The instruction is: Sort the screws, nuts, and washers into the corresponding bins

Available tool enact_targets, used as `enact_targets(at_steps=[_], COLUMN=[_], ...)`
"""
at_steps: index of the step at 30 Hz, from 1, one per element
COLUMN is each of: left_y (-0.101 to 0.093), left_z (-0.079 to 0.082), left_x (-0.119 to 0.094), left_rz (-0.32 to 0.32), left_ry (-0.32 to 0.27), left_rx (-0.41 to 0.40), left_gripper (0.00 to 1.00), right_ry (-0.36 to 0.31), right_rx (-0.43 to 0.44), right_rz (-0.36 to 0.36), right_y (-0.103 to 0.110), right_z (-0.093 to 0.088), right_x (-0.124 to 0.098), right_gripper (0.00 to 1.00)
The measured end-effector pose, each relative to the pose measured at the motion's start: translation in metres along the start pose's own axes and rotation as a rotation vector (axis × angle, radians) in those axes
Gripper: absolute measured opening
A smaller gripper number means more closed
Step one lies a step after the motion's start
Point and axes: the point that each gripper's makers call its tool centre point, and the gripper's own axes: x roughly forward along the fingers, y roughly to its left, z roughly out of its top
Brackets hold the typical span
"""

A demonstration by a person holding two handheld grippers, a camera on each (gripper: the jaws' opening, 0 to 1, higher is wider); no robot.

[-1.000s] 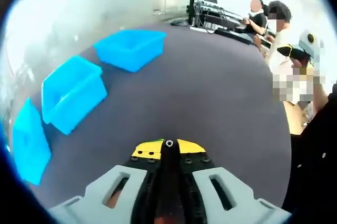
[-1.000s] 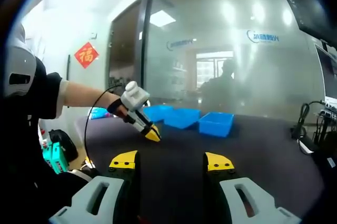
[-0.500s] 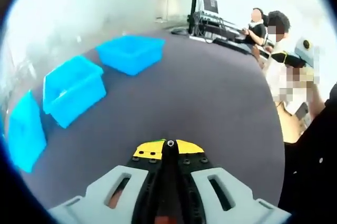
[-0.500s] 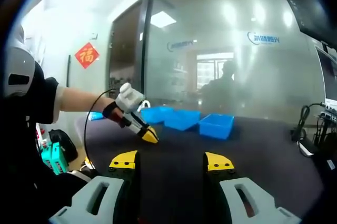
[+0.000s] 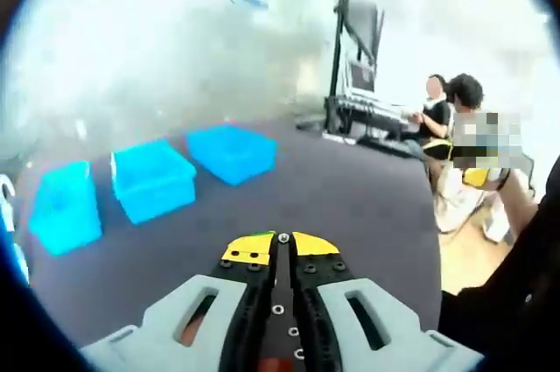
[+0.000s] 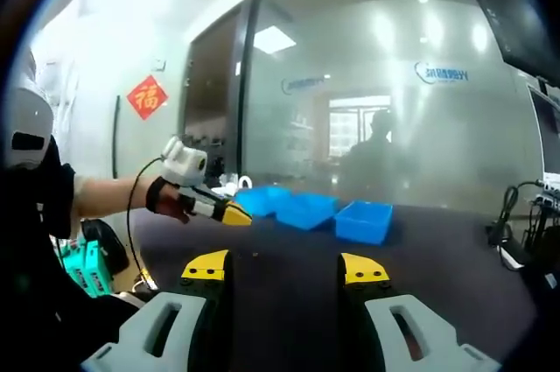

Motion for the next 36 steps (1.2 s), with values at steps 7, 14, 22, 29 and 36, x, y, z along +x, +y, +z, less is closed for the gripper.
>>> enact_targets(at_steps=[7,14,22,29,36], left_y=[0.005,0.019,0.073,0.158,0.215], left_z=[0.008,0.013,0.039,0.058,0.074], left_x=[-0.028,-0.051,-0.057,-0.053,-0.033], left_rz=[0.149,0.241,0.279,0.433,0.497], left_ry=[-0.117,-0.169,-0.235,-0.252,-0.236], left_rx=[0.03,0.02,-0.086,-0.058,-0.043], left_gripper=[0.06,0.05,0.05,0.05,0.05], right_ry=[-0.017,-0.024,-0.018,-0.011,-0.011], right_rx=[-0.002,-0.008,-0.012,-0.007,0.005], right_rz=[-0.003,0.016,0.036,0.026,0.015], right_y=[0.002,0.008,0.014,0.01,0.006], right_z=[0.006,0.01,0.008,0.005,0.004], right_x=[0.006,0.013,0.016,0.015,0.012], right_gripper=[0.43,0.43,0.43,0.43,0.43])
